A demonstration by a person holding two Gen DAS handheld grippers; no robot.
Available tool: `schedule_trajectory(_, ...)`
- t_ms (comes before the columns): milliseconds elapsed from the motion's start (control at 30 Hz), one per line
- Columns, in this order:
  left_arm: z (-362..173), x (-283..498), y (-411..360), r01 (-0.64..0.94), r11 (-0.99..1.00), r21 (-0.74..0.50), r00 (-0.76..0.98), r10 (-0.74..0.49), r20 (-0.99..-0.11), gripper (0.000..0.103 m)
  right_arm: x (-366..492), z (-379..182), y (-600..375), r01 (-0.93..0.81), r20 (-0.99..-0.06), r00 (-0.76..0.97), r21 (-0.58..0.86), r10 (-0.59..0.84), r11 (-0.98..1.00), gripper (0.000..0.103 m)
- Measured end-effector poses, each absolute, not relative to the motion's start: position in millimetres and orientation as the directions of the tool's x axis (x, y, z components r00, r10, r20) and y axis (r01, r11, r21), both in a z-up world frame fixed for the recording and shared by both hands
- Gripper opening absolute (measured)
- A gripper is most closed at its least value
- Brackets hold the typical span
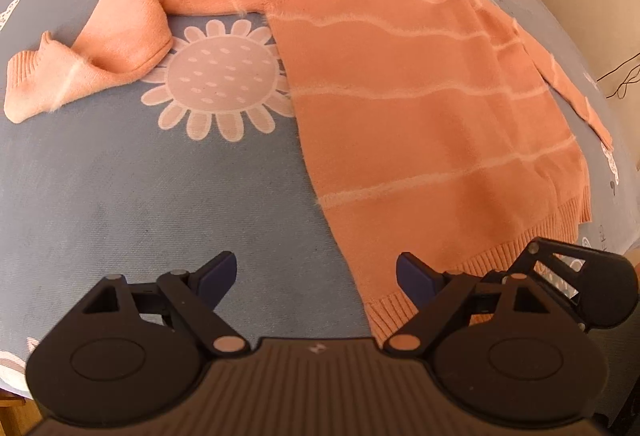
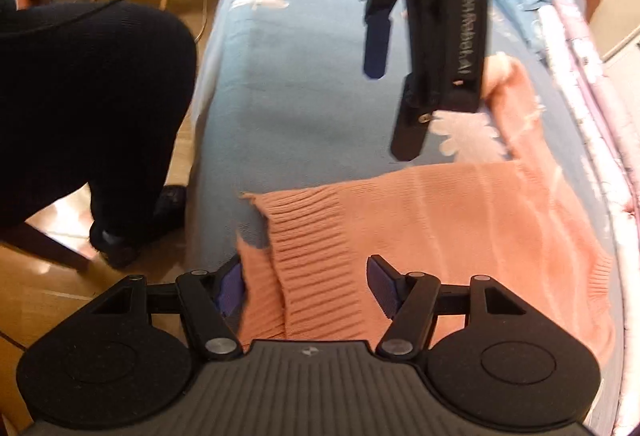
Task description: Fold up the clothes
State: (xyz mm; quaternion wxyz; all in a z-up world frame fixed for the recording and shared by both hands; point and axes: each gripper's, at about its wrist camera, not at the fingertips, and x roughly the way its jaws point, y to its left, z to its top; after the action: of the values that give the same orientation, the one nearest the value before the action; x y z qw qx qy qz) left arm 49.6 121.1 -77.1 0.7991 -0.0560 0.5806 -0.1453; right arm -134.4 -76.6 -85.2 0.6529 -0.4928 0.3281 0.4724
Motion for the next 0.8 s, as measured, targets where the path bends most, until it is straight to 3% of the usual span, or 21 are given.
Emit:
schedule_trajectory(33, -78.8, 52.7, 121.9, 0.165, 0.952, -0.259, 0.28, -0.297, -0.913, 0.087, -131.1, -84.6, -74.8, -0.951, -0.904, 0.311, -0.299, 0.294, 0.085, 0.025)
schedule_trajectory(67, -78.5, 54.1, 123.6, 0.165, 0.951, -0.261, 0.282, -0.299, -0.912, 0.087, -125.6, -81.5, -73.1, -0.961, -0.917, 0.272, -0.242, 0.293, 0.133, 0.017)
schedule_trajectory(133, -77.3, 55.4, 127.0, 0.171, 0.949, -0.266, 0.285, -0.306, -0.908, 0.087, -116.4, -72.9, -72.4, -0.954, -0.922, 0.254, -0.19, 0.291, 0.231, 0.012)
schedule_trajectory(367, -72.5, 58.6, 141.1, 0.162, 0.948, -0.273, 0.312, -0.312, -0.898, 0.087, -68.5, -15.0, -78.0, -0.848, -0.891, 0.198, 0.053, 0.408, 0.527, 0.009)
schedule_trajectory(500, -63.5, 63.6, 158.7, 0.114, 0.951, -0.288, 0.358, -0.309, -0.881, 0.087, -50.1, 14.2, -72.6, -0.815, -0.848, 0.237, 0.092, 0.474, 0.573, 0.009)
schedule_trajectory(800, -69.3, 60.2, 176.8, 0.061, 0.961, -0.268, 0.356, -0.272, -0.894, 0.087, -80.4, -47.7, -53.3, -0.81, -0.916, 0.158, 0.093, 0.368, 0.579, 0.01)
